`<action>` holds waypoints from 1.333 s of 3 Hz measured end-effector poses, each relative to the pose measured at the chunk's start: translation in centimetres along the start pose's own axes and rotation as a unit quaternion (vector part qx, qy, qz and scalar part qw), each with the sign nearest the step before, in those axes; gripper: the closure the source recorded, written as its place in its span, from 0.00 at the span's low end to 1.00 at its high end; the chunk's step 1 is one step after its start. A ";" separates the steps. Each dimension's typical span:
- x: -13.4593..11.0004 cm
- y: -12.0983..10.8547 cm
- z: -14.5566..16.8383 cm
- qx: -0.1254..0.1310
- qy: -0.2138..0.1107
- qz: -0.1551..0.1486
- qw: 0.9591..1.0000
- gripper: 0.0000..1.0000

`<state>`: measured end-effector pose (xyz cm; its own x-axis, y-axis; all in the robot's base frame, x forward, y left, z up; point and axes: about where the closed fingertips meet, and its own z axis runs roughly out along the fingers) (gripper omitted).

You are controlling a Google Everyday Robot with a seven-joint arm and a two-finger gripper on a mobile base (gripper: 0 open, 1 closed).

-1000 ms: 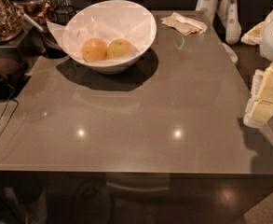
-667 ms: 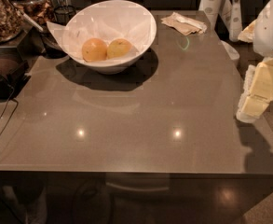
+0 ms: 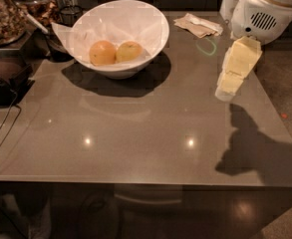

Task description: Pick orange from white bowl

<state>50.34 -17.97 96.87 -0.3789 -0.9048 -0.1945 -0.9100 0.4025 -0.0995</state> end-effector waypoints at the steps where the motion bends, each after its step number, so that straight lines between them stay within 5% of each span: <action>1: -2.9 -1.4 2.2 -0.023 0.002 0.004 1.000 0.00; 3: -4.7 -2.9 2.1 0.004 -0.040 0.001 0.999 0.00; 4: -7.6 -4.7 1.3 0.018 -0.058 -0.007 0.998 0.00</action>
Offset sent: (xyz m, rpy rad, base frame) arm 0.0230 0.0196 -0.0124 0.0118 0.0376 0.0009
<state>57.78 -12.79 97.56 -0.3428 -0.8888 -0.3043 -0.9072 0.3973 -0.1383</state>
